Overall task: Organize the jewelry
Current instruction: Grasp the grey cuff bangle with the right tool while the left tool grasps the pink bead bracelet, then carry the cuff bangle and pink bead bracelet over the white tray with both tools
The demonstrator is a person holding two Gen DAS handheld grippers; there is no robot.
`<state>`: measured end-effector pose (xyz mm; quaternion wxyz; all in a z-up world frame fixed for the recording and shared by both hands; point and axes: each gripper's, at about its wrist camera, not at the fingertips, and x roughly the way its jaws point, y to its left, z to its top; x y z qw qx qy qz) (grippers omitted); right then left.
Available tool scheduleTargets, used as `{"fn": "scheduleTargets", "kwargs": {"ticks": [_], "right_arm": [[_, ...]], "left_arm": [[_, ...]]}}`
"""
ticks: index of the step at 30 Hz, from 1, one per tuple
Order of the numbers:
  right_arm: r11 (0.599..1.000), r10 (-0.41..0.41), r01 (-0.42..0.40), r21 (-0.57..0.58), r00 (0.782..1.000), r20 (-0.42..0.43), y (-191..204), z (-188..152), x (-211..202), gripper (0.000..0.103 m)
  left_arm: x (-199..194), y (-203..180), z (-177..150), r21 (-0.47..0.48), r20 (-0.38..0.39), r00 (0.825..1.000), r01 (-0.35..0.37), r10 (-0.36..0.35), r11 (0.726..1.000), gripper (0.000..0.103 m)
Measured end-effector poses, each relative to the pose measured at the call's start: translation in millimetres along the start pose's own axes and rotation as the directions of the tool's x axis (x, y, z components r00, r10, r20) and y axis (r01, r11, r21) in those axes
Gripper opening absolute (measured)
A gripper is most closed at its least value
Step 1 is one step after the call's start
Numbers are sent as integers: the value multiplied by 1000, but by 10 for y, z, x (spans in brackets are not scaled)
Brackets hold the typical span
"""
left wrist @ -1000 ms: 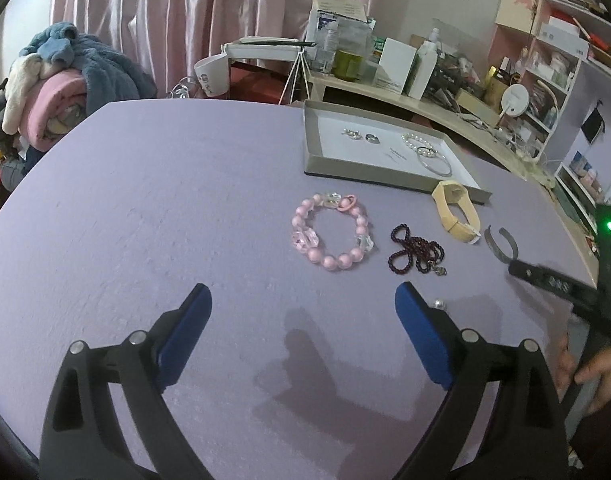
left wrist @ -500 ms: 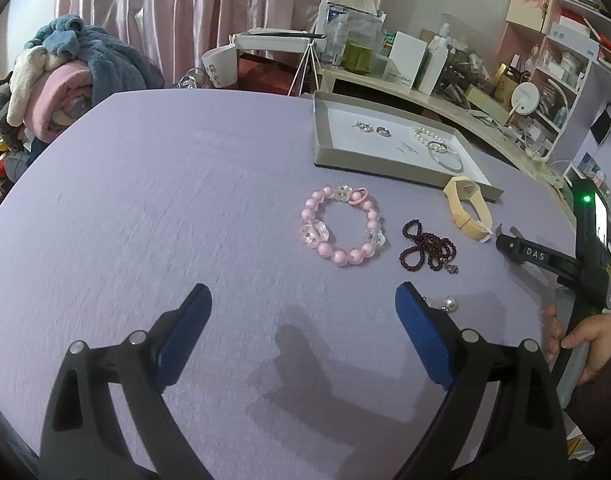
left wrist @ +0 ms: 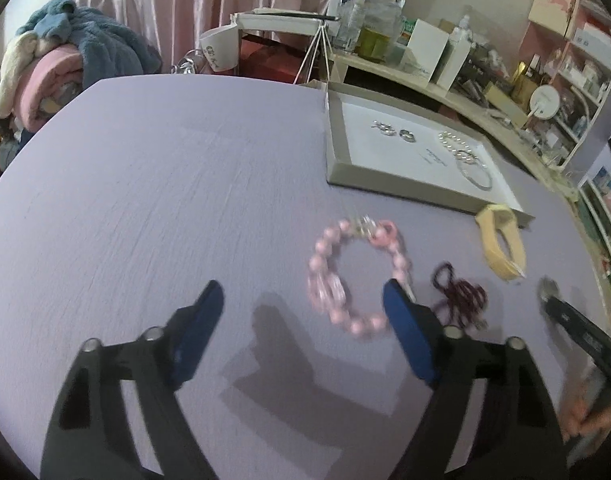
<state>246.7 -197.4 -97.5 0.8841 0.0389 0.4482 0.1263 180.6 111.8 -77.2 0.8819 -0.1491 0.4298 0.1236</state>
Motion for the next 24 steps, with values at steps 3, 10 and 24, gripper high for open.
{"fn": "scheduleTargets", "kwargs": {"ticks": [3, 10, 24], "right_arm": [[1000, 13, -13, 13, 1000, 7, -8, 11, -49, 66], [999, 31, -31, 37, 999, 16, -23, 61, -88, 66], [997, 72, -73, 16, 996, 56, 152, 67, -259, 66]], "left_arm": [[176, -31, 132, 41, -24, 1000, -7, 8, 999, 61], [362, -156, 207, 136, -54, 999, 8, 0, 991, 40], [-243, -92, 250, 163, 53, 993, 93, -102, 982, 13]]}}
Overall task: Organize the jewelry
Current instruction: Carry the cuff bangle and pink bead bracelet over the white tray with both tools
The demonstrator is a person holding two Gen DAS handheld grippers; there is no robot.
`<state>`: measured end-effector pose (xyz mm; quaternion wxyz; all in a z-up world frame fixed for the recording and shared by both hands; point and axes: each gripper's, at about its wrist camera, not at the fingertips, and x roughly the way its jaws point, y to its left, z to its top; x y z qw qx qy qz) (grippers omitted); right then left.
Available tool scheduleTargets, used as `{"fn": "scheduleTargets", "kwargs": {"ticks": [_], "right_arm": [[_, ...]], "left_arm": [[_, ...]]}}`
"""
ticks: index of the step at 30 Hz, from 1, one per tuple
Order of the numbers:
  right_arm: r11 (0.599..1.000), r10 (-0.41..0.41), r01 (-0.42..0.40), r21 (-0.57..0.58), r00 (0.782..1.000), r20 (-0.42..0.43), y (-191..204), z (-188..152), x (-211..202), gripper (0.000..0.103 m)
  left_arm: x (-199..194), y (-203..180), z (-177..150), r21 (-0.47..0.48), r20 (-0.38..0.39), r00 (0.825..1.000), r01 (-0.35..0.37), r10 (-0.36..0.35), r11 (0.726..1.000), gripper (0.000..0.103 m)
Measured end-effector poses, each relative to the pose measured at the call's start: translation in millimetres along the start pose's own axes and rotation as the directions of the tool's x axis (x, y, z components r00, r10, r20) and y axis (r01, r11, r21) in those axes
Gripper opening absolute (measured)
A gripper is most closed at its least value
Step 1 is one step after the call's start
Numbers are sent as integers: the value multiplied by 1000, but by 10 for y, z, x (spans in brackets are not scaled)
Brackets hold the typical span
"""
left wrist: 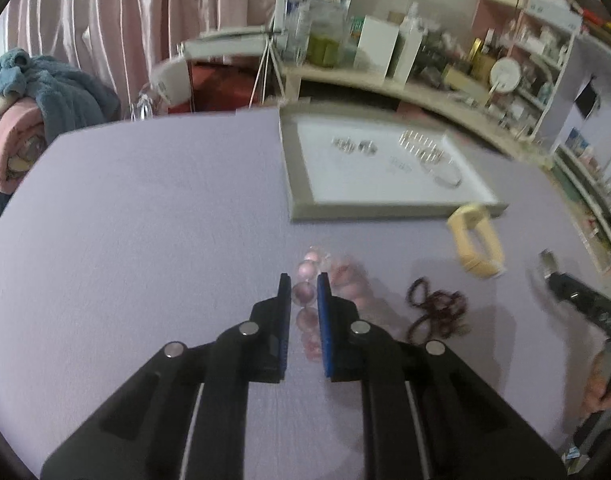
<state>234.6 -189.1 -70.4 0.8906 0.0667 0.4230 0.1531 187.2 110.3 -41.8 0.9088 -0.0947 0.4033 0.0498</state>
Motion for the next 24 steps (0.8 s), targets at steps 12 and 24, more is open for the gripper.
{"fn": "scheduleTargets", "kwargs": {"ticks": [12, 24], "right_arm": [[1000, 26, -25, -14, 997, 76, 105, 141, -232, 66], [999, 37, -35, -15, 992, 119, 83, 300, -276, 66]], "left_arm": [[-697, -94, 501, 7, 176, 982, 64, -64, 998, 13], [-839, -252, 882, 28, 245, 966, 80, -84, 996, 13]]}}
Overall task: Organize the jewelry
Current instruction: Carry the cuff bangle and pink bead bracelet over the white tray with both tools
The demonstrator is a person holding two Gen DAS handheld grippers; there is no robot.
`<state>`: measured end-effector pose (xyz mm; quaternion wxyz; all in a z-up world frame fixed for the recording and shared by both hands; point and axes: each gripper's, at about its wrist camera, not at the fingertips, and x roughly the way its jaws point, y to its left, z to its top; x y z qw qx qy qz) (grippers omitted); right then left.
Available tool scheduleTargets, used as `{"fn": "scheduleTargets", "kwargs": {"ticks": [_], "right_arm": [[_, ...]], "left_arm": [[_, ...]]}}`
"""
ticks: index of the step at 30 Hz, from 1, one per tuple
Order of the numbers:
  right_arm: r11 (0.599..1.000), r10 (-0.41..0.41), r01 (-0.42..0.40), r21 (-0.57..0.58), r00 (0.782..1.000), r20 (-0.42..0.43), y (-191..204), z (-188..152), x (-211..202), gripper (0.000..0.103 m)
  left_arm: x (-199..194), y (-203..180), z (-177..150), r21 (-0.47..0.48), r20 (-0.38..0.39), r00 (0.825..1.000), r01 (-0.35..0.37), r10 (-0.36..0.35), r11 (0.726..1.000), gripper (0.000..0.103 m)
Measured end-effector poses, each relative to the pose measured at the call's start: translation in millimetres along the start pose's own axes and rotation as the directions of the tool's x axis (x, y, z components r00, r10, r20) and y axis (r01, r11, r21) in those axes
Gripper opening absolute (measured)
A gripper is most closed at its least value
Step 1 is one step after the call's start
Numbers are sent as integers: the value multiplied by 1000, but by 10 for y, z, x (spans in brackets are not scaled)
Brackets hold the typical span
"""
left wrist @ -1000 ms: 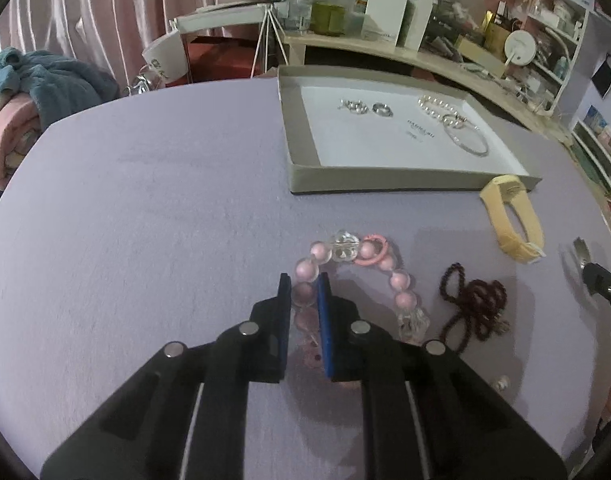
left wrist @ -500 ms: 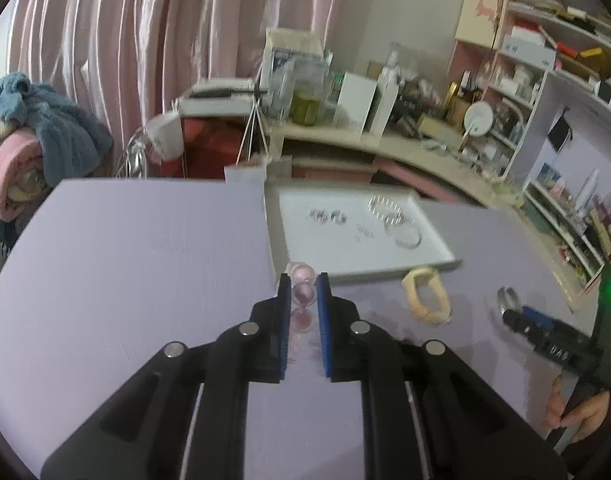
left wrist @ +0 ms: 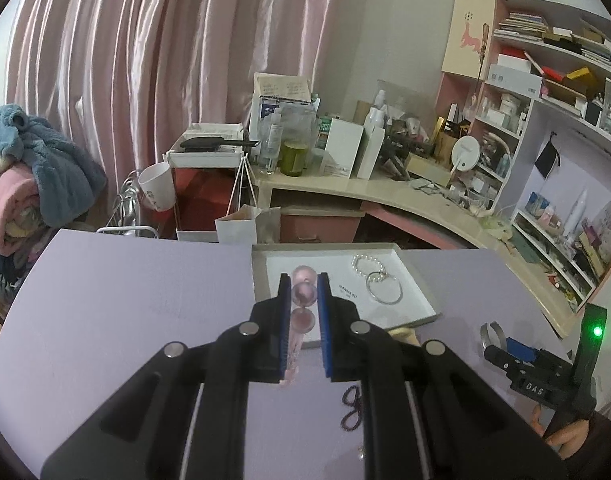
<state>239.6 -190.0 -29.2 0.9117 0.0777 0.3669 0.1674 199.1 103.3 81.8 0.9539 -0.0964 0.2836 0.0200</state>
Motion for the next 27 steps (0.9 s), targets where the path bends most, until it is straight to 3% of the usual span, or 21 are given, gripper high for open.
{"fn": "scheduleTargets", "kwargs": {"ticks": [14, 27], "right_arm": [[1000, -5, 4, 10, 999, 45, -41, 285, 155, 66], [1000, -15, 15, -5, 999, 31, -13, 496, 499, 66]], "left_arm": [[669, -89, 432, 1, -29, 999, 43, -43, 999, 13], [1431, -44, 419, -16, -115, 991, 68, -69, 998, 13]]}}
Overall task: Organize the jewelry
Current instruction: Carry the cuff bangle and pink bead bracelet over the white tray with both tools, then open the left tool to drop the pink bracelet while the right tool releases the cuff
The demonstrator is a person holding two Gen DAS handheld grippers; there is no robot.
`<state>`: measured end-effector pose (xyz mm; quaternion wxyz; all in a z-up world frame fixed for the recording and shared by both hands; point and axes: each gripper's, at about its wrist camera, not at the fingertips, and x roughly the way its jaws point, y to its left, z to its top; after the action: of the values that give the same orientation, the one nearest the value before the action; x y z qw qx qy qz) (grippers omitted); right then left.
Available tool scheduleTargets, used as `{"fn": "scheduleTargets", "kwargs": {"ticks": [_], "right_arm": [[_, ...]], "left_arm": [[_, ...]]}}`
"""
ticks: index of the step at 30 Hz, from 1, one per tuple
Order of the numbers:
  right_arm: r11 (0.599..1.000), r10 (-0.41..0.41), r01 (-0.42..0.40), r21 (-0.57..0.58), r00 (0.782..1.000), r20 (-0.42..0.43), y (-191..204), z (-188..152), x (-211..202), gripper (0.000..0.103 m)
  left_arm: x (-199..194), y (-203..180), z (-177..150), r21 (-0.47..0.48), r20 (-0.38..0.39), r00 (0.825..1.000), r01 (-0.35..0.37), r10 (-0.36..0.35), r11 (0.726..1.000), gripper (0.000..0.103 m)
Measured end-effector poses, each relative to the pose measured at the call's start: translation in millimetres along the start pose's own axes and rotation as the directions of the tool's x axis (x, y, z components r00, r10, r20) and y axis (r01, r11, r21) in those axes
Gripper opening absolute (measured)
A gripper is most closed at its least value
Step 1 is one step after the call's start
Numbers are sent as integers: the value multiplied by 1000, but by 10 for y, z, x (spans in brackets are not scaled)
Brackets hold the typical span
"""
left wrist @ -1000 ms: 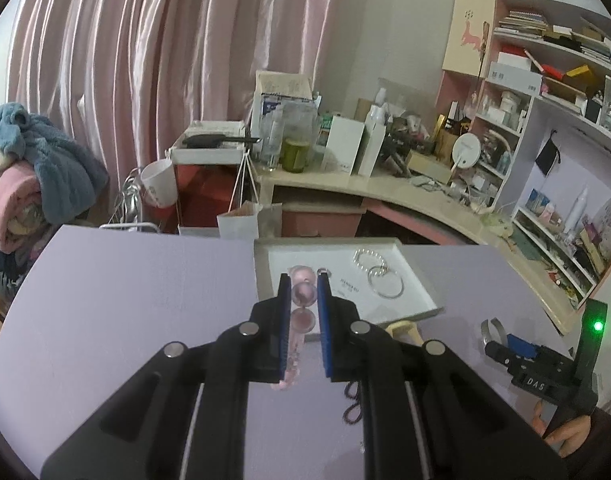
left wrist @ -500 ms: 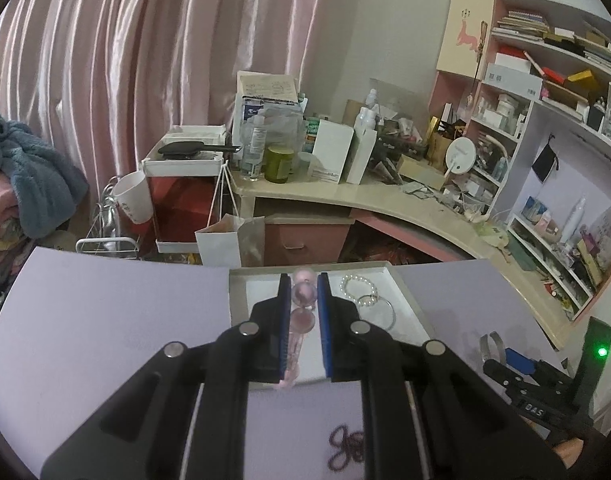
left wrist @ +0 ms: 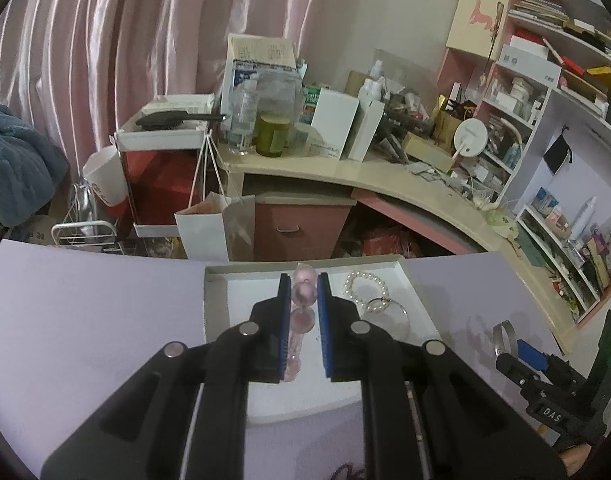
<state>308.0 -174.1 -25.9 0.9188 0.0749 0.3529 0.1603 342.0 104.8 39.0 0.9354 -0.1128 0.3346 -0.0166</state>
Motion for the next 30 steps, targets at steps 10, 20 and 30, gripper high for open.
{"fn": "scheduleTargets", "kwargs": {"ticks": [10, 20, 30], "right_arm": [[1000, -5, 5, -15, 1000, -20, 34, 41, 142, 66], [998, 14, -15, -60, 1000, -23, 155, 113, 184, 66], [993, 34, -37, -115, 999, -27, 336, 206, 323, 67]], "left_arm": [[175, 98, -84, -13, -17, 1000, 3, -3, 1000, 32], [-184, 357, -103, -95, 66, 997, -35, 41, 995, 40], [-424, 580, -255, -163, 84, 994, -61, 75, 985, 43]]}}
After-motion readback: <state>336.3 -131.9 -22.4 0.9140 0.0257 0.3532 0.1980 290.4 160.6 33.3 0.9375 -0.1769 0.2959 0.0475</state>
